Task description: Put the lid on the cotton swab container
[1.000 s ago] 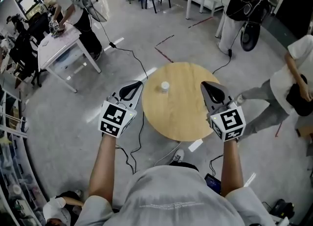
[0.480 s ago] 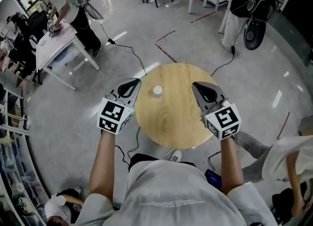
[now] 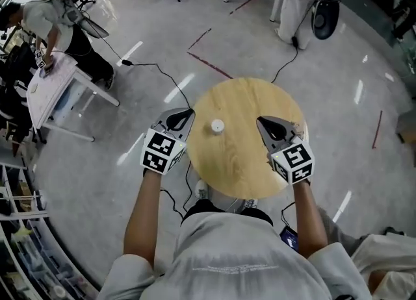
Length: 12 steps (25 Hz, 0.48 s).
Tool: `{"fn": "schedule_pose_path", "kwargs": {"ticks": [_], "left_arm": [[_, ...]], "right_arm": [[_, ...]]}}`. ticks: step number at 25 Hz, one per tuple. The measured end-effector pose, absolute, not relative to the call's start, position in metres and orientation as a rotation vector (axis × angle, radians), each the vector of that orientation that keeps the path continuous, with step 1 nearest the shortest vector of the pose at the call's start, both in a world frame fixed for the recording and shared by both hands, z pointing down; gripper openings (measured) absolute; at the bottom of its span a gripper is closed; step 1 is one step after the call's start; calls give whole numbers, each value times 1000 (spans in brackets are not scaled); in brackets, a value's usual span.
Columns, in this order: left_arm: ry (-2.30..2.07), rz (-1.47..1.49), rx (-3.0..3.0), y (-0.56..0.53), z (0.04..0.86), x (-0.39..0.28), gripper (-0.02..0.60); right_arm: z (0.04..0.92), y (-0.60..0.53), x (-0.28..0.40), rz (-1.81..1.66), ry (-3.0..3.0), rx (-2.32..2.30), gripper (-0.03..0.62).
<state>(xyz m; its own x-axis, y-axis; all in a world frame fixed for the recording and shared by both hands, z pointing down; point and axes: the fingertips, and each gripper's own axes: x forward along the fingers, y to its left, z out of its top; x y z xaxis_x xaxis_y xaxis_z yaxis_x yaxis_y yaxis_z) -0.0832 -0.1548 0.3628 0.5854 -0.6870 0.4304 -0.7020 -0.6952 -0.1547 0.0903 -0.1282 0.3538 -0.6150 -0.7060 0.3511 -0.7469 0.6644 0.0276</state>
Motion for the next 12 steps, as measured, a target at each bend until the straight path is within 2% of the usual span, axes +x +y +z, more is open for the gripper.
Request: {"fn": "schedule_pose_path", "kwargs": {"ticks": [8, 10, 12], "left_arm": [[-865, 825, 2745, -210, 452, -84, 33], [-780, 862, 2737, -213, 474, -81, 124], [-711, 863, 2711, -214, 494, -76, 156]], "right_arm": [[434, -153, 85, 372, -2382, 1315, 41], [454, -154, 78, 416, -2363, 1308, 91], [475, -151, 72, 440, -2343, 1278, 145]]}}
